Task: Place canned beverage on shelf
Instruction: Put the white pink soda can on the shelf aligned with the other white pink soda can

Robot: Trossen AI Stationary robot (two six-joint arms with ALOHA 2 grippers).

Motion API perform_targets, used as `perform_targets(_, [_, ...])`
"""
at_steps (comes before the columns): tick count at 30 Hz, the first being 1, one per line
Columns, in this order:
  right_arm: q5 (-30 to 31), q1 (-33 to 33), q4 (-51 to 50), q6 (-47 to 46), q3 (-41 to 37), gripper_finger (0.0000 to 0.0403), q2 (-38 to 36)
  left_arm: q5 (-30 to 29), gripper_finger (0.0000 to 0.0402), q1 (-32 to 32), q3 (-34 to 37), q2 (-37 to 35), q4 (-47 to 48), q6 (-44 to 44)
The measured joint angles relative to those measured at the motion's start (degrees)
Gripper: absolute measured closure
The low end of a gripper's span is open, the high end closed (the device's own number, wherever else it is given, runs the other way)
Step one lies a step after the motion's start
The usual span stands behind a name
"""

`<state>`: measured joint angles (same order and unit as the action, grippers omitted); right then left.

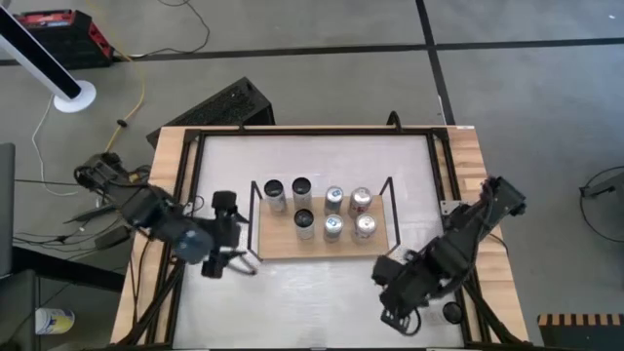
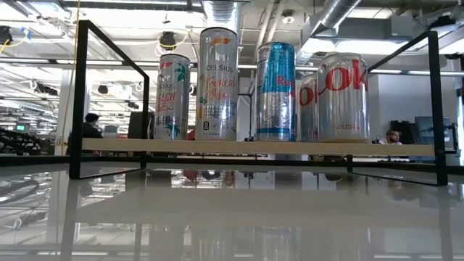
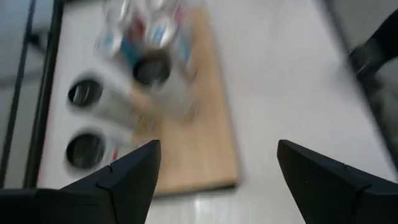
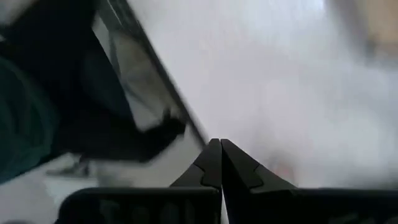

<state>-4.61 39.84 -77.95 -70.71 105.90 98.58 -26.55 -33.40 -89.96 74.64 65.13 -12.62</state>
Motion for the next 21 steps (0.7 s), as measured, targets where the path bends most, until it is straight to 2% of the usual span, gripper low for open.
perform_targets(2, [-5.08,1.57,-4.12,-6.71,3.00,0.0379,2.20,-1.38,0.0095,-2.79,4.14,-2.73,-8.06,3.12])
perform_targets(5, [-10.08,4.51,-8.73,-15.46,5.31,0.0376,4.13,-0.38,0.0095,-6.32,10.81,-6.52,-20.80,9.72])
perform_targets(9, [-12.68,8.33,-12.11,-31.25,5.41,0.0362,4.34,1.50,0.0095,-10.59,20.21,-10.53,-34.54,14.64])
perform_targets(13, [-13.98,11.33,-12.03,-41.90,5.41,0.0337,4.01,2.22,0.0095,-14.13,29.60,-13.24,-46.23,18.16])
perform_targets(17, [-13.71,13.43,-12.12,-47.78,5.31,0.0291,3.69,2.28,0.0095,-15.45,35.60,-13.85,-53.11,21.12])
perform_targets(21, [-13.79,15.07,-12.18,-50.75,2.04,0.0217,3.70,2.10,0.0095,-15.20,36.37,-13.92,-53.77,21.55])
